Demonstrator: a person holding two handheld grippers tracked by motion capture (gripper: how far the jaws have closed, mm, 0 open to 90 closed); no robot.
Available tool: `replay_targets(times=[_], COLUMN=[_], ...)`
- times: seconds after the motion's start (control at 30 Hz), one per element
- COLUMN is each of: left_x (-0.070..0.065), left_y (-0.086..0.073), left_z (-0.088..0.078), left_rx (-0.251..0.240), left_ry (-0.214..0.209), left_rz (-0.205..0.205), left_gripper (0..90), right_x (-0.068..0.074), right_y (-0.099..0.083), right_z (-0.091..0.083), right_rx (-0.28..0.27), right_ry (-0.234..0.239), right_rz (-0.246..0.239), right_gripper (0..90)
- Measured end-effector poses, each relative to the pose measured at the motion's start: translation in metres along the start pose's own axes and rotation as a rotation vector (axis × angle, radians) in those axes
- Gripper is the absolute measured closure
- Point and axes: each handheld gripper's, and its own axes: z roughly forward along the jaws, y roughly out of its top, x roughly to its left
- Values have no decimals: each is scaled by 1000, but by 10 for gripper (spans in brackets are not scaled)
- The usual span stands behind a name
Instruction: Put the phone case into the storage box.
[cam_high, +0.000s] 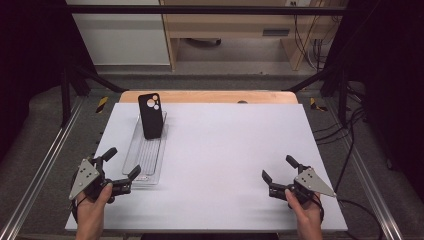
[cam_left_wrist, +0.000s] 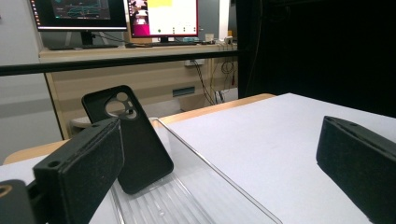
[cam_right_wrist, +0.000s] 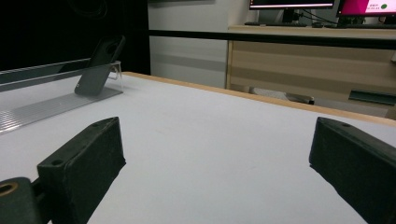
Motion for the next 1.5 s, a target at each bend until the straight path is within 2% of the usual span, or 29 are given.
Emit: replay_targets(times=[0.87,1.27,1.5], left_x=[-3,-4,-3], left_y=[-10,-16,-21], left_z=[0,1,1], left_rx=[13,25,29], left_ry=[-1,-4,0], left_rz=[34,26,12], left_gripper=[5,5,5], right_x=[-3,-7,-11], right_y=[1,1,1], right_z=[-2,-4,-6], right_rx=[-6,-13,-20], right_ry=[-8,-21,-35], right_rz=[-5,-12,-43], right_gripper=[36,38,38])
